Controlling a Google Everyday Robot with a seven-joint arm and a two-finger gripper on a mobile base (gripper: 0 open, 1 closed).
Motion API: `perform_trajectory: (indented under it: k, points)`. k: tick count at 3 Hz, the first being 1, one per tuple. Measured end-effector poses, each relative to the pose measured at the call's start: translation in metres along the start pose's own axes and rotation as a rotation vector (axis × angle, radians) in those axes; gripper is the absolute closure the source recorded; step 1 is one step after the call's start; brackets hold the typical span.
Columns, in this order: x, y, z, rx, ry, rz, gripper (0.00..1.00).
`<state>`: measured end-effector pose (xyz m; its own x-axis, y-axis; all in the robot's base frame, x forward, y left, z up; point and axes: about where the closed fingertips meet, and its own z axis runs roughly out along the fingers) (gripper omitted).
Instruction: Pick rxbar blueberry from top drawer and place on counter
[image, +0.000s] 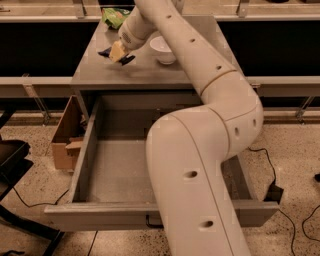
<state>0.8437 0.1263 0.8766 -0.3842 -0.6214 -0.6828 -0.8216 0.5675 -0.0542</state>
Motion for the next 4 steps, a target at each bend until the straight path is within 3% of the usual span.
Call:
perform_trajectory:
  k: [1,2,4]
  points:
    - [0.0014,0.0020,0.0291,-0.029,-0.016,0.039,1.00]
    - [0.0023,0.0018,0.0313,-0.031,-0.015,0.040,0.82]
    - [0.0023,0.0019,0.0314,-0.031,-0.014,0.040,0.35]
